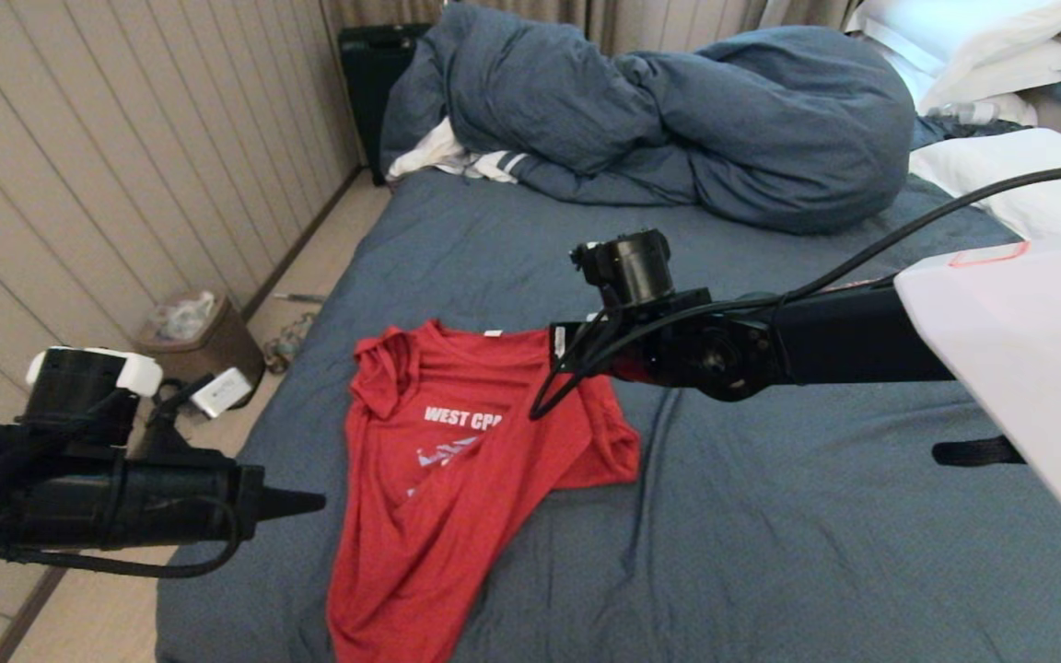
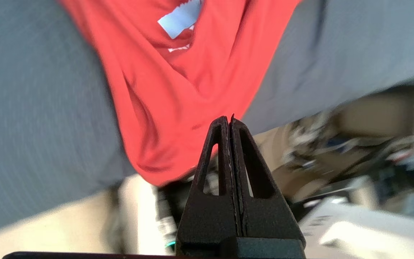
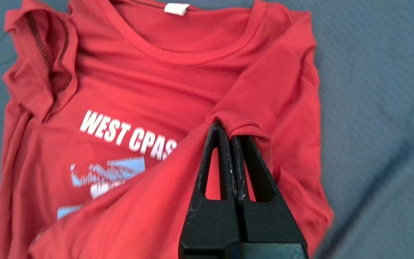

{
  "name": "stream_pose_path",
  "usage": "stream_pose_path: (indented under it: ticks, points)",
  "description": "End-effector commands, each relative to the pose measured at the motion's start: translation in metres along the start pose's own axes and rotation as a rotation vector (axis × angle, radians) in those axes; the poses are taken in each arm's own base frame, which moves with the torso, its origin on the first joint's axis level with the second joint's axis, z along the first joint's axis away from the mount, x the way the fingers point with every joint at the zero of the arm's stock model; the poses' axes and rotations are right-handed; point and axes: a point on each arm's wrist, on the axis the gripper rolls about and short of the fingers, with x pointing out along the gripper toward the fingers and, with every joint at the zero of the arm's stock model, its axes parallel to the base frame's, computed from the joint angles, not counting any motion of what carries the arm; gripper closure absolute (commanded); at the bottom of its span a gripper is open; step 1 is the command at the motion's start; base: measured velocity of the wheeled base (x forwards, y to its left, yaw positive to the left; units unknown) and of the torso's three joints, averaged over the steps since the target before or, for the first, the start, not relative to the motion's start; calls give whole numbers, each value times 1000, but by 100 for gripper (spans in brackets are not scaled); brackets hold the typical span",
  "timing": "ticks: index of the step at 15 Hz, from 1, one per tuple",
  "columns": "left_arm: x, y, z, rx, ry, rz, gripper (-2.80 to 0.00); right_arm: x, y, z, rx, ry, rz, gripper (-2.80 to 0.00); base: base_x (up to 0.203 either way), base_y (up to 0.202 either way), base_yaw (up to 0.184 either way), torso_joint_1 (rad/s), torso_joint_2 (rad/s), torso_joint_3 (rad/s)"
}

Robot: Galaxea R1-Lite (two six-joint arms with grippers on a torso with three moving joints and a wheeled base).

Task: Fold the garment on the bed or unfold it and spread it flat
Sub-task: Fold the red T-shirt

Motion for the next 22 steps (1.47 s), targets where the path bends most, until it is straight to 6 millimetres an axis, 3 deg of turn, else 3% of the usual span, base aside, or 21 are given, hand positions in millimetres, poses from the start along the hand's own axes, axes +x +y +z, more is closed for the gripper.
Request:
stream_pose_path:
  ticks: [1, 6, 10, 13, 18, 19, 22]
  points:
    - [19, 2, 1, 49, 53, 2, 0, 13, 0, -5, 0, 7, -6, 0, 0, 0, 0, 0, 0, 0]
    - [24, -8, -16, 208, 205, -16, 0, 15, 1, -10, -3, 22, 0, 0, 0, 0, 0, 0, 0, 0]
    - [24, 10, -15, 154, 208, 46, 0, 23, 1, -15, -4, 37, 11, 0, 0, 0, 0, 0, 0, 0]
    - [19, 11, -34, 142, 252, 75, 0, 31, 0, -19, -5, 46, 4, 0, 0, 0, 0, 0, 0, 0]
    - [15, 10, -46, 147, 308, 124, 0, 45, -17, -27, 4, 72, -38, 0, 0, 0, 0, 0, 0, 0]
    - [16, 12, -53, 134, 334, 139, -280, 47, -20, -29, 7, 81, -47, 0, 0, 0, 0, 0, 0, 0]
    - [16, 16, -61, 101, 358, 158, -280, 48, -21, -29, 6, 85, -59, 0, 0, 0, 0, 0, 0, 0]
